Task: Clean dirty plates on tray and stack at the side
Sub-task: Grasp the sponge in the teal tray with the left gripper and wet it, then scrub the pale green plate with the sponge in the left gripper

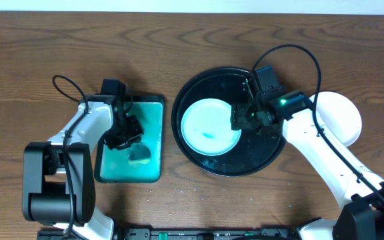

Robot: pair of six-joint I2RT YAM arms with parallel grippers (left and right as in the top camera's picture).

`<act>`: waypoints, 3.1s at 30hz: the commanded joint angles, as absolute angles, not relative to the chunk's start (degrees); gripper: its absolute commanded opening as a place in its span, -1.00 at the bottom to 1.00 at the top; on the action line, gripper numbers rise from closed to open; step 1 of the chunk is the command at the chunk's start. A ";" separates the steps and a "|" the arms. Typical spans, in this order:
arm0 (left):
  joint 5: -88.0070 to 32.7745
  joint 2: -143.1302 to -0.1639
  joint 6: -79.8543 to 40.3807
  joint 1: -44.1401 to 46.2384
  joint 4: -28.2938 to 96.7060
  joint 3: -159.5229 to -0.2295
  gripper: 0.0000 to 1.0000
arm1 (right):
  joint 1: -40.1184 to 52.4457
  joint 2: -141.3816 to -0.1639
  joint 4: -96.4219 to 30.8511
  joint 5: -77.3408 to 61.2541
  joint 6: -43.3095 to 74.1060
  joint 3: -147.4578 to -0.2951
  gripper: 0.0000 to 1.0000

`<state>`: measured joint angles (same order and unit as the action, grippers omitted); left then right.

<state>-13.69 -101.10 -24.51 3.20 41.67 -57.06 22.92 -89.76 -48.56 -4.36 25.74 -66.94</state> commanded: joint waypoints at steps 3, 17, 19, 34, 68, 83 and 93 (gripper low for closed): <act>-13.23 -101.60 -22.92 3.55 43.53 -57.23 -0.85 | 20.80 -93.03 -49.78 -1.52 27.79 -66.94 0.49; -12.86 -77.12 -15.14 3.57 52.45 -58.63 -0.86 | 18.83 -99.63 -46.98 -14.24 19.53 -66.92 0.37; -12.86 -73.97 -15.03 3.57 52.73 -58.63 -0.86 | 18.83 -100.57 -46.96 -13.28 19.62 -66.89 0.34; -26.68 -70.46 -17.02 5.02 48.80 -58.61 -0.85 | 20.36 -112.57 -41.41 -13.37 18.39 -66.81 -0.97; 9.50 -109.91 -44.12 31.88 34.00 -65.01 -0.85 | 23.73 -113.14 -44.36 -9.04 22.87 -66.78 -0.97; -6.59 -111.59 -33.17 31.83 21.39 -67.66 -0.85 | 23.73 -113.14 -44.64 -9.04 22.39 -66.67 -0.97; -39.94 -120.55 -37.78 36.42 8.86 -67.64 -0.85 | 23.73 -113.14 -44.60 -8.99 22.22 -66.67 -0.98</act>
<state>-24.45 -115.66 -36.03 32.10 8.40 -68.58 22.22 -110.00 -44.07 -10.24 23.55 -68.58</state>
